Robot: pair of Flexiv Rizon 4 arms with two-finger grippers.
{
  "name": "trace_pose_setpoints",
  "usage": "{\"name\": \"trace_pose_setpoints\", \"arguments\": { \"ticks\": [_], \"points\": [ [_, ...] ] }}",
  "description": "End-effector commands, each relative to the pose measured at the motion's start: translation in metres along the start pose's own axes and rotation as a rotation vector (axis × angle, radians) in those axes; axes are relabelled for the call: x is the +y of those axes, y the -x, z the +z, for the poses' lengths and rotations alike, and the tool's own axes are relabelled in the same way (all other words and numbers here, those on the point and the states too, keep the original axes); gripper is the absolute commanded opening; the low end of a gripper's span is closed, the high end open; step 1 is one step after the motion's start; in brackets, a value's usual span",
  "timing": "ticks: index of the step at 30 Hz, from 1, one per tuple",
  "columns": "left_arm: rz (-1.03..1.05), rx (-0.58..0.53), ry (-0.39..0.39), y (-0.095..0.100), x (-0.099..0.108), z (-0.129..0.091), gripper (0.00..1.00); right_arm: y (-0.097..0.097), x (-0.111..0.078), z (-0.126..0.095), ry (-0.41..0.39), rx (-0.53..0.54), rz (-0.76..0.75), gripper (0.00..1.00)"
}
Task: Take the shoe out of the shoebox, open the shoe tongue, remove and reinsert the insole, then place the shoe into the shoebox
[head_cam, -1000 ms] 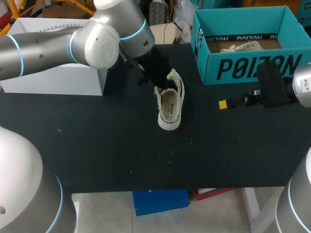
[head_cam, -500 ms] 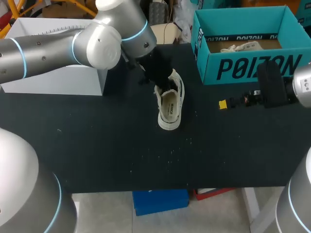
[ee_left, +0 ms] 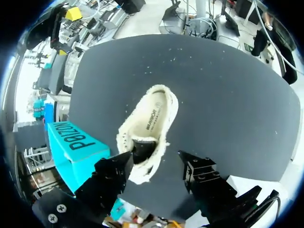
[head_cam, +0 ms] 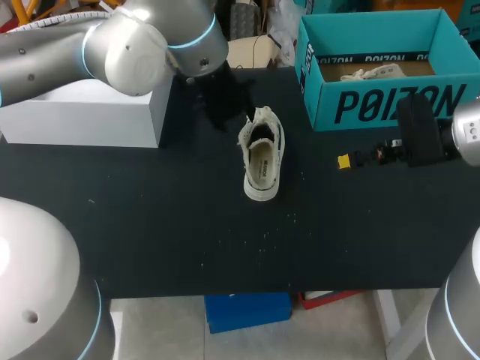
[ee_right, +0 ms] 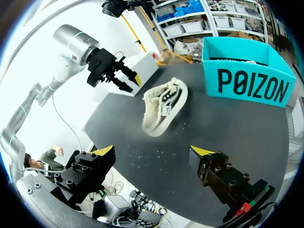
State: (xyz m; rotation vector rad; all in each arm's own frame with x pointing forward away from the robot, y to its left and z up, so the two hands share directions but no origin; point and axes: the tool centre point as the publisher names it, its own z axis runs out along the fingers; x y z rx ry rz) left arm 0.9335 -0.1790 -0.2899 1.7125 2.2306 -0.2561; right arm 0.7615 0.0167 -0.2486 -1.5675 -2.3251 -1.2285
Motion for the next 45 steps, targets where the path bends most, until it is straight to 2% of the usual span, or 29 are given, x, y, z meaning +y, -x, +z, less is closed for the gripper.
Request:
{"name": "trace_pose_setpoints", "arguments": {
  "ticks": [1, 7, 9, 11, 42, 43, 45],
  "points": [
    [-0.041, -0.051, -0.021, -0.006, -0.007, -0.003, 1.00, 0.000, 0.001, 0.001, -0.002, -0.001, 0.001, 1.00],
    [-0.368, -0.092, -0.118, -0.008, -0.011, -0.016, 1.00, 0.000, 0.001, 0.001, -0.002, -0.001, 0.001, 1.00],
    [-0.467, -0.064, -0.177, -0.011, -0.019, -0.022, 1.00, 0.000, 0.001, 0.001, -0.002, -0.001, 0.001, 1.00],
    [-0.514, -0.061, -0.194, -0.015, -0.024, -0.026, 1.00, 0.000, 0.001, 0.001, -0.002, -0.001, 0.001, 1.00],
    [-0.514, -0.061, -0.194, -0.015, -0.024, -0.026, 1.00, 0.000, 0.001, 0.001, -0.002, -0.001, 0.001, 1.00],
    [-0.525, -0.056, -0.230, -0.016, -0.015, -0.025, 1.00, 0.000, 0.001, 0.001, -0.002, -0.001, 0.001, 1.00],
    [-0.542, -0.039, -0.244, -0.021, 0.002, -0.023, 1.00, 0.000, 0.001, 0.001, -0.002, -0.001, 0.001, 1.00]
  ]
}}
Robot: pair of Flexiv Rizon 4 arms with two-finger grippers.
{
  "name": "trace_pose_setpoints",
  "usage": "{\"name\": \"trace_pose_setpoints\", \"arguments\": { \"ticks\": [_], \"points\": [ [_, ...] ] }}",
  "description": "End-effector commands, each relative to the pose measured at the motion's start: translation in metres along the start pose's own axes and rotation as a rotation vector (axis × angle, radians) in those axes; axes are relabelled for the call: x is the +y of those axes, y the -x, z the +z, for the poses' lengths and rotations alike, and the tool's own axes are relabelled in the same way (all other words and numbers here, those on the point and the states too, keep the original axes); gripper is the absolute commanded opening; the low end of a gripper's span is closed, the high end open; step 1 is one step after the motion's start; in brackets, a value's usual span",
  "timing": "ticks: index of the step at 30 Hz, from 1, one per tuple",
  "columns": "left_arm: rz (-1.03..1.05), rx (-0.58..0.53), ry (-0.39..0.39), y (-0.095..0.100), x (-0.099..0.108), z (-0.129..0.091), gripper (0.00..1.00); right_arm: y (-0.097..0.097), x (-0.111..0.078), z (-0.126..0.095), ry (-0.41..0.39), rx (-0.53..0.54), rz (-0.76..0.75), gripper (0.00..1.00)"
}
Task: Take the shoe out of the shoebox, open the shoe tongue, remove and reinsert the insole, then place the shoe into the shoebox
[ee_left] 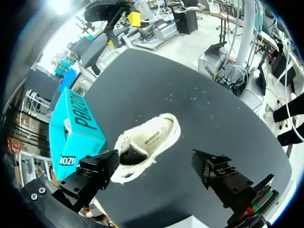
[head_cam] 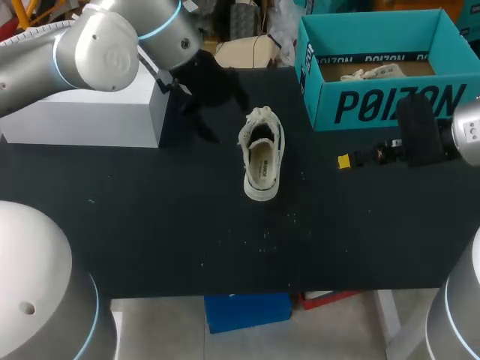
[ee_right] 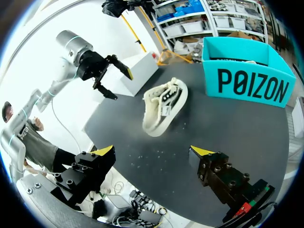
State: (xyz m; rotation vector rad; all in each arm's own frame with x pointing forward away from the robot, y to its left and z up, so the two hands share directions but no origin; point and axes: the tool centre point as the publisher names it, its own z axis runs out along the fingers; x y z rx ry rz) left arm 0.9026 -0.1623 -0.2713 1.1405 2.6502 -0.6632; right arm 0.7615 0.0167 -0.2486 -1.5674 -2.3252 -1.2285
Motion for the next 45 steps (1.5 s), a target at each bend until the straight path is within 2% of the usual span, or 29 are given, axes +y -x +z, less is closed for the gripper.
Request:
{"name": "trace_pose_setpoints", "arguments": {
  "ticks": [1, 4, 6, 7, 13, 16, 19, 27, 33, 40, 43, 45],
  "points": [
    [-0.024, 0.038, -0.037, 0.010, 0.033, -0.003, 1.00, 0.000, 0.001, 0.001, -0.002, -0.001, 0.001, 1.00],
    [-0.095, 0.051, -0.082, 0.012, 0.056, -0.012, 1.00, 0.000, 0.001, 0.001, -0.002, -0.001, 0.001, 1.00],
    [-0.135, 0.066, -0.059, 0.011, 0.067, -0.017, 1.00, 0.000, 0.001, 0.001, -0.002, -0.001, 0.001, 1.00],
    [-0.157, 0.064, -0.074, 0.010, 0.071, -0.019, 1.00, 0.000, 0.001, 0.001, -0.002, -0.001, 0.001, 1.00],
    [-0.305, 0.045, -0.123, 0.000, 0.083, -0.032, 1.00, 0.000, 0.001, 0.001, -0.002, -0.001, 0.001, 1.00],
    [-0.392, 0.035, -0.139, -0.007, 0.081, -0.035, 1.00, 0.000, 0.001, 0.001, -0.002, -0.001, 0.001, 1.00],
    [-0.462, 0.015, -0.123, -0.020, 0.073, -0.037, 1.00, 0.000, 0.001, 0.001, -0.002, -0.001, 0.001, 1.00],
    [-0.605, -0.098, -0.116, -0.054, 0.057, -0.040, 1.00, 0.000, 0.001, 0.001, -0.002, -0.001, 0.001, 1.00],
    [-0.668, -0.118, -0.078, -0.074, 0.057, -0.040, 1.00, 0.000, 0.001, 0.001, -0.002, -0.001, 0.001, 1.00],
    [-0.668, -0.118, -0.078, -0.074, 0.057, -0.040, 1.00, 0.000, 0.001, 0.001, -0.002, -0.001, 0.001, 1.00],
    [-0.668, -0.118, -0.078, -0.074, 0.057, -0.040, 1.00, -0.008, 0.020, 0.020, -0.138, -0.013, -0.068, 1.00],
    [-0.668, -0.118, -0.078, -0.074, 0.057, -0.040, 1.00, -0.017, 0.035, 0.044, -0.252, -0.060, -0.070, 1.00]
  ]
}}
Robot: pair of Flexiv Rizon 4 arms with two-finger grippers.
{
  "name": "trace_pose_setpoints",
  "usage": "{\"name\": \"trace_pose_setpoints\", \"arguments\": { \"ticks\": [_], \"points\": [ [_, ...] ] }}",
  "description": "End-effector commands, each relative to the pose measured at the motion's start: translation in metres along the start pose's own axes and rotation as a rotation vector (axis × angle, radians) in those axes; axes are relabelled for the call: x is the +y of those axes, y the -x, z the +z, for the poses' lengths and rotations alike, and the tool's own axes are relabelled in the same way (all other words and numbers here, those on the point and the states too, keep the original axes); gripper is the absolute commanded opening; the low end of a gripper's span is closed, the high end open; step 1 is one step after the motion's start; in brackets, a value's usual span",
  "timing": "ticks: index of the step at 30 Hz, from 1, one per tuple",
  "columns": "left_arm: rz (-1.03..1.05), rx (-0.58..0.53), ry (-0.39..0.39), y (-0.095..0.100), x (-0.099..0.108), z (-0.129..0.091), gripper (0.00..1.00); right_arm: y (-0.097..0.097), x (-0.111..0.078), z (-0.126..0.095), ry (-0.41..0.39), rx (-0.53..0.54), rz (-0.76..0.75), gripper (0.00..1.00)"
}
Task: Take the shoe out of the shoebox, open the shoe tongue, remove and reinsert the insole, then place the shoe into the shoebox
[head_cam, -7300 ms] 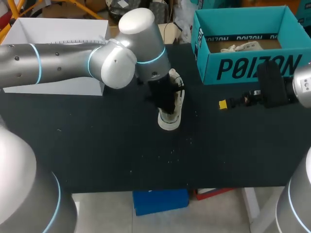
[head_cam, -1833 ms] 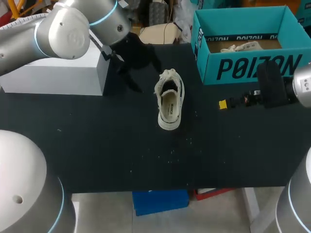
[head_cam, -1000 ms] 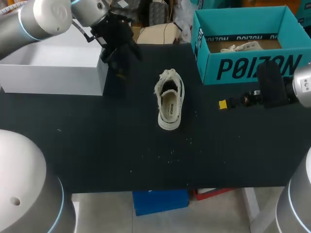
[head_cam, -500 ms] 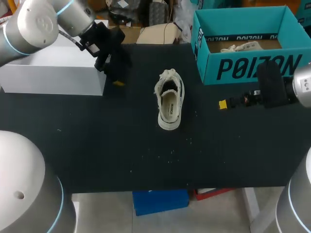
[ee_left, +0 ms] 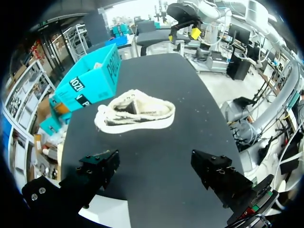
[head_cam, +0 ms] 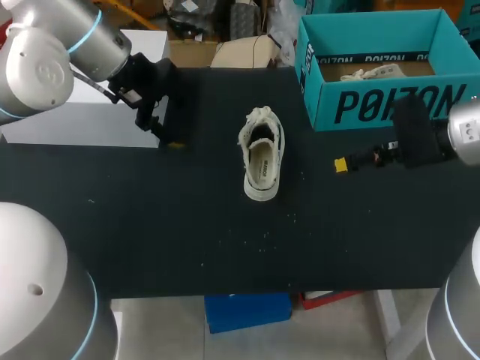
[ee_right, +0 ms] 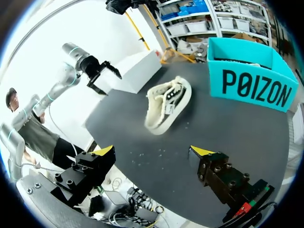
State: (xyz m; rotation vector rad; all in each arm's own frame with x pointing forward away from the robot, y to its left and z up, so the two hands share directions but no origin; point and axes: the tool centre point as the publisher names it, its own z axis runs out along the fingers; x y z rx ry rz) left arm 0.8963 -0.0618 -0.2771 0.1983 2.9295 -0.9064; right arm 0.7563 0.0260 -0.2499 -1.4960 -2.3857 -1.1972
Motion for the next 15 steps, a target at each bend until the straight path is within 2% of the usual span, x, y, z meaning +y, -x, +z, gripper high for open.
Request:
{"name": "trace_pose_setpoints", "arguments": {
  "ticks": [1, 6, 7, 15],
  "points": [
    [0.000, -0.031, -0.001, -0.003, 0.001, 0.001, 1.00, -0.007, 0.045, 0.050, -0.271, -0.095, 0.005, 1.00],
    [0.000, -0.031, -0.001, -0.003, 0.001, 0.001, 1.00, -0.005, 0.063, 0.093, -0.427, -0.266, 0.112, 1.00],
    [0.000, -0.031, -0.001, -0.003, 0.001, 0.001, 1.00, -0.005, 0.066, 0.099, -0.415, -0.272, 0.108, 1.00],
    [0.000, -0.031, -0.001, -0.003, 0.001, 0.001, 1.00, -0.005, 0.066, 0.099, -0.415, -0.272, 0.108, 1.00]
  ]
}}
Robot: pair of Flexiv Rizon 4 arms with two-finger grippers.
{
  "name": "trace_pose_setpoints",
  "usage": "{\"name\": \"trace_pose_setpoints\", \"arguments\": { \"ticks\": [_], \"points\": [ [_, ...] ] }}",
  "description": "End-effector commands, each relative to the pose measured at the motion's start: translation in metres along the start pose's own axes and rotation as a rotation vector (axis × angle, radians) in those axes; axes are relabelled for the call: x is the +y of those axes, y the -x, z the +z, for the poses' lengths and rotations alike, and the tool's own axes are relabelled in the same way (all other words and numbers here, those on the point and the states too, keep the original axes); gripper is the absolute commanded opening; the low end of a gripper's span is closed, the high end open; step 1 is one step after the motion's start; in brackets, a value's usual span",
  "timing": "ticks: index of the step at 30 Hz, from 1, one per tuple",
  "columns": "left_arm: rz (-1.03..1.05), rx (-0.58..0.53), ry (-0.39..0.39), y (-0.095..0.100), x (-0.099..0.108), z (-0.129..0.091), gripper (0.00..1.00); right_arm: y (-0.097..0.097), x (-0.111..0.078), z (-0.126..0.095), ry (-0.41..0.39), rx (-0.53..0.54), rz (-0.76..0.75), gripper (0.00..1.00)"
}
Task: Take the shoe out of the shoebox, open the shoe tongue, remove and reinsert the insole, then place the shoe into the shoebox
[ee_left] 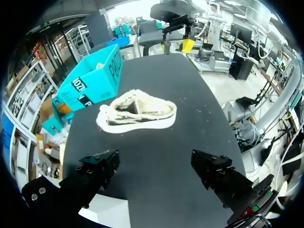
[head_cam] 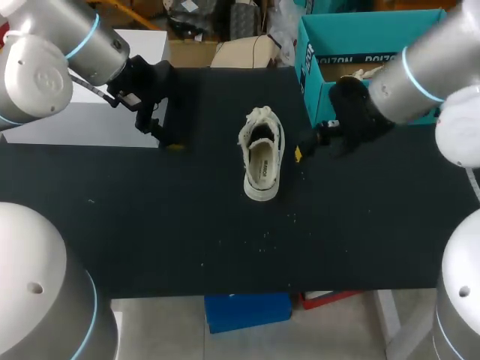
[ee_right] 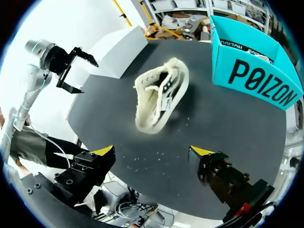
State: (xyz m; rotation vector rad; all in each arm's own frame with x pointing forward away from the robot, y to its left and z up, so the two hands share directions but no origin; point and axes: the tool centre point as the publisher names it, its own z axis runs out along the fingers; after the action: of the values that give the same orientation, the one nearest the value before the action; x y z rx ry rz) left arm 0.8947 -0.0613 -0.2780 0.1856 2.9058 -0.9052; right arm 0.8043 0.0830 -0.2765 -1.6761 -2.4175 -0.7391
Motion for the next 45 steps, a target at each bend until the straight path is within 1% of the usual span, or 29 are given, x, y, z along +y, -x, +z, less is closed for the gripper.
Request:
{"name": "trace_pose_setpoints", "arguments": {
  "ticks": [1, 4, 5, 7, 9, 10, 11, 12, 13, 14, 15, 16, 18, 19, 20, 22, 27, 28, 29, 30, 31, 32, 33, 34, 37, 39, 45],
  "points": [
    [0.000, -0.006, 0.002, -0.001, 0.000, 0.001, 1.00, -0.008, 0.037, 0.019, -0.158, -0.105, 0.002, 1.00],
    [0.000, -0.006, 0.002, -0.001, 0.000, 0.001, 1.00, -0.008, 0.037, 0.019, -0.158, -0.105, 0.002, 1.00],
    [0.000, -0.006, 0.002, -0.001, 0.000, 0.001, 1.00, -0.007, 0.038, 0.024, -0.156, -0.100, 0.007, 1.00],
    [0.000, -0.006, 0.002, -0.001, 0.000, 0.001, 1.00, 0.000, 0.046, 0.035, -0.117, -0.110, 0.041, 1.00],
    [0.000, -0.006, 0.002, -0.001, 0.000, 0.001, 1.00, 0.011, 0.053, 0.044, -0.050, -0.115, 0.097, 1.00],
    [0.000, -0.006, 0.002, -0.001, 0.000, 0.001, 1.00, 0.014, 0.058, 0.048, -0.031, -0.119, 0.115, 1.00],
    [0.000, -0.006, 0.002, -0.001, 0.000, 0.001, 1.00, 0.018, 0.063, 0.052, -0.032, -0.130, 0.120, 1.00],
    [0.000, -0.006, 0.002, -0.001, 0.000, 0.001, 1.00, 0.020, 0.068, 0.056, -0.036, -0.143, 0.125, 0.92],
    [0.000, -0.006, 0.002, -0.001, 0.000, 0.001, 1.00, 0.022, 0.072, 0.060, -0.033, -0.149, 0.130, 0.67],
    [0.000, -0.006, 0.002, -0.001, 0.000, 0.001, 1.00, 0.022, 0.077, 0.064, -0.038, -0.152, 0.125, 0.50],
    [0.000, -0.006, 0.002, -0.001, 0.000, 0.001, 1.00, 0.022, 0.082, 0.068, -0.053, -0.164, 0.118, 0.60],
    [0.000, -0.006, 0.002, -0.001, 0.000, 0.001, 1.00, 0.023, 0.085, 0.072, -0.065, -0.170, 0.113, 0.66],
    [0.000, -0.006, 0.002, -0.001, 0.000, 0.001, 1.00, 0.023, 0.093, 0.079, -0.080, -0.185, 0.121, 0.60],
    [0.000, -0.006, 0.002, -0.001, 0.000, 0.001, 1.00, 0.027, 0.095, 0.083, -0.082, -0.188, 0.122, 0.60],
    [0.000, -0.006, 0.002, -0.001, 0.000, 0.001, 1.00, 0.028, 0.099, 0.085, -0.094, -0.199, 0.120, 0.58],
    [0.000, -0.006, 0.002, -0.001, 0.000, 0.001, 1.00, 0.029, 0.104, 0.089, -0.115, -0.210, 0.125, 0.49],
    [0.000, -0.006, 0.002, -0.001, 0.000, 0.001, 1.00, 0.028, 0.114, 0.097, -0.148, -0.239, 0.150, 0.49],
    [0.000, -0.006, 0.002, -0.001, 0.000, 0.001, 1.00, 0.028, 0.114, 0.099, -0.150, -0.236, 0.155, 0.50],
    [0.000, -0.006, 0.002, -0.001, 0.000, 0.001, 1.00, 0.029, 0.114, 0.101, -0.149, -0.233, 0.159, 0.54],
    [0.000, -0.006, 0.002, -0.001, 0.000, 0.001, 1.00, 0.028, 0.115, 0.104, -0.153, -0.235, 0.162, 0.55],
    [0.000, -0.006, 0.002, -0.001, 0.000, 0.001, 1.00, 0.026, 0.115, 0.106, -0.155, -0.236, 0.163, 0.53],
    [0.000, -0.006, 0.002, -0.001, 0.000, 0.001, 1.00, 0.025, 0.116, 0.108, -0.158, -0.234, 0.167, 0.56],
    [0.000, -0.006, 0.002, -0.001, 0.000, 0.001, 1.00, 0.025, 0.115, 0.110, -0.160, -0.234, 0.171, 0.56],
    [0.000, -0.006, 0.002, -0.001, 0.000, 0.001, 1.00, 0.024, 0.115, 0.111, -0.161, -0.235, 0.173, 0.50],
    [0.000, -0.006, 0.002, -0.001, 0.000, 0.001, 1.00, 0.025, 0.111, 0.115, -0.165, -0.242, 0.184, 0.47],
    [0.000, -0.006, 0.002, -0.001, 0.000, 0.001, 1.00, 0.025, 0.108, 0.115, -0.169, -0.253, 0.197, 0.44],
    [0.000, -0.006, 0.002, -0.001, 0.000, 0.001, 1.00, 0.037, 0.097, 0.116, -0.185, -0.286, 0.212, 0.43]
  ]
}}
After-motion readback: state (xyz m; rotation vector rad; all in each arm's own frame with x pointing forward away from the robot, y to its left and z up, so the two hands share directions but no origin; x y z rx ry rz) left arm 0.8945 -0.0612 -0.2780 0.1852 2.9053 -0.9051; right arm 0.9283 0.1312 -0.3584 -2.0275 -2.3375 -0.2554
